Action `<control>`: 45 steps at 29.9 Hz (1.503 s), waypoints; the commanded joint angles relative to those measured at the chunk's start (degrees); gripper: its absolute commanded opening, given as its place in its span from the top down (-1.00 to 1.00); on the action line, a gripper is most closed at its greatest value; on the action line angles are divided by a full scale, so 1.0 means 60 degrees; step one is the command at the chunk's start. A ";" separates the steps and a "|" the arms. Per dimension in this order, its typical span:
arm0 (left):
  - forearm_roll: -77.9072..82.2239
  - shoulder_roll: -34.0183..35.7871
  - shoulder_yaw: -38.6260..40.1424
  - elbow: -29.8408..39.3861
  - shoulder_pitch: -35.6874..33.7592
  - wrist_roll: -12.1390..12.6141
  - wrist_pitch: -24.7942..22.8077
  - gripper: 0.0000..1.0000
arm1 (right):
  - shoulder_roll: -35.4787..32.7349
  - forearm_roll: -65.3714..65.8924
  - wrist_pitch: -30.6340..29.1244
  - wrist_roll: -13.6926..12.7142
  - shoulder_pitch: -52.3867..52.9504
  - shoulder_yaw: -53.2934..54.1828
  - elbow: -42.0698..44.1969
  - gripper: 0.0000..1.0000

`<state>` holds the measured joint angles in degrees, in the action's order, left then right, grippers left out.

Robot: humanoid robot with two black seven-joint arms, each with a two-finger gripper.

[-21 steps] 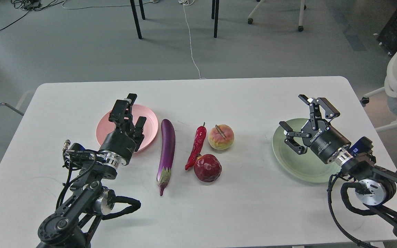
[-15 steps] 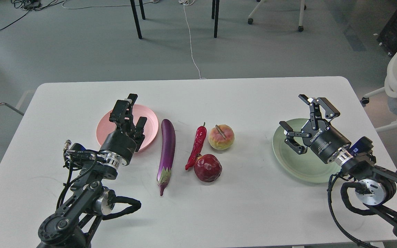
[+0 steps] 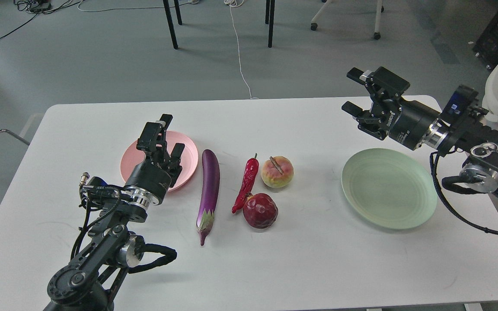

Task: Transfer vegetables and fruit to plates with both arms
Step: 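Raise the right gripper and move it toward the peach, then lower the right gripper onto the peach and close it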

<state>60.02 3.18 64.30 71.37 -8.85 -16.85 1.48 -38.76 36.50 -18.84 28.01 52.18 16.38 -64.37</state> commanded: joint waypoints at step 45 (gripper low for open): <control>0.0001 0.0144 0.0152 0.0145 -0.0004 0.0011 0.0076 -0.99 | 0.6461 0.5723 0.2525 -0.0001 0.4194 -0.9747 0.4839 -0.97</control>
<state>60.03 4.03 65.22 72.25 -8.79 -16.85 1.93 0.00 70.94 -3.89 28.00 77.40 -42.23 -35.16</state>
